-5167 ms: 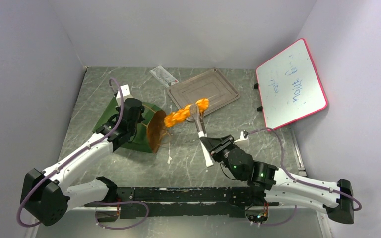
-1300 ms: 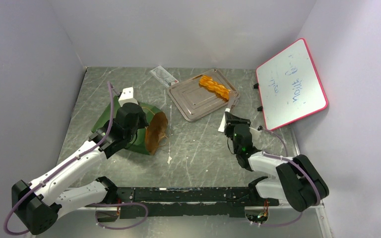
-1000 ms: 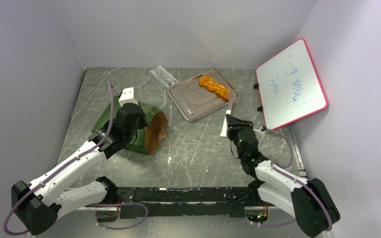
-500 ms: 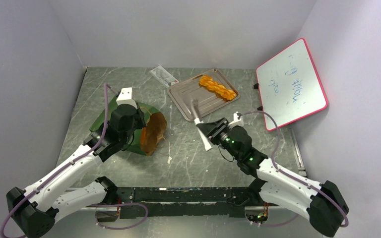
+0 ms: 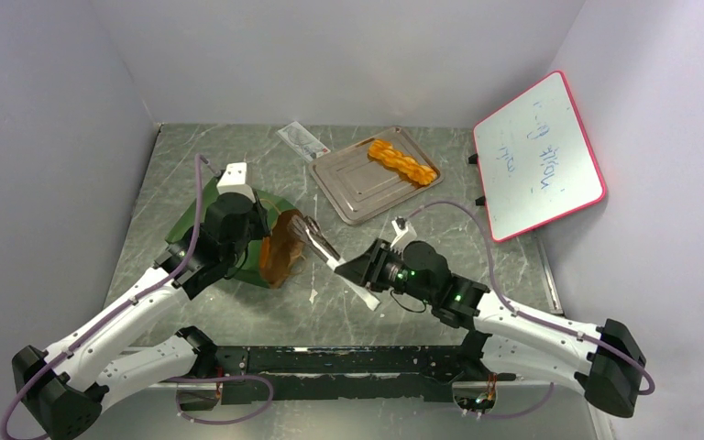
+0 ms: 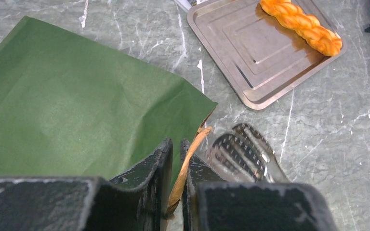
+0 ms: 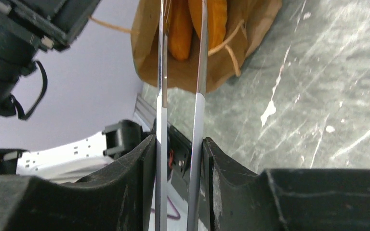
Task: Take the fake bread out of the paper bag
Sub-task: Take out the fake bread from the paper bag.
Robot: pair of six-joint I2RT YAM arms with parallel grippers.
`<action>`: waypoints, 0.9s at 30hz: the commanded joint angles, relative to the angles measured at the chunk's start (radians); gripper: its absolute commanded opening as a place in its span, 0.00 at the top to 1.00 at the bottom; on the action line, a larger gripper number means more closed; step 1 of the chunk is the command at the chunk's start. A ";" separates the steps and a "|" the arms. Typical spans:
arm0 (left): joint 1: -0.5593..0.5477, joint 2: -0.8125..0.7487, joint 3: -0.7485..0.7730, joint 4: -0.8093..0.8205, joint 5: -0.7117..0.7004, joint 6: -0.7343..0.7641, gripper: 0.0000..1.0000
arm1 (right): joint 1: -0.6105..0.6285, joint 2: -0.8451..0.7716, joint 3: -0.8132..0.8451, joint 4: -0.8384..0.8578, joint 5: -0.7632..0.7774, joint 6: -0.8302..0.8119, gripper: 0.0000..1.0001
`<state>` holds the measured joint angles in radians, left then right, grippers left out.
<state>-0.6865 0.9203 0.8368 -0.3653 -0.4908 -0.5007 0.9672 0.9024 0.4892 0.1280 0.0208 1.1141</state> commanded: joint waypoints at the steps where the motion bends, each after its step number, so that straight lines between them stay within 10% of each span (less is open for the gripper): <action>1: -0.008 0.001 0.028 -0.001 0.001 0.024 0.93 | 0.059 -0.047 -0.012 -0.036 -0.021 -0.004 0.65; 27: -0.008 -0.010 0.029 0.006 0.071 0.028 0.93 | 0.102 0.414 0.035 0.315 -0.148 0.027 0.60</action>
<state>-0.6872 0.9283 0.8371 -0.3672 -0.4538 -0.4778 1.0805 1.2881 0.4835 0.3321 -0.1108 1.1385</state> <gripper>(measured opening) 0.069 0.399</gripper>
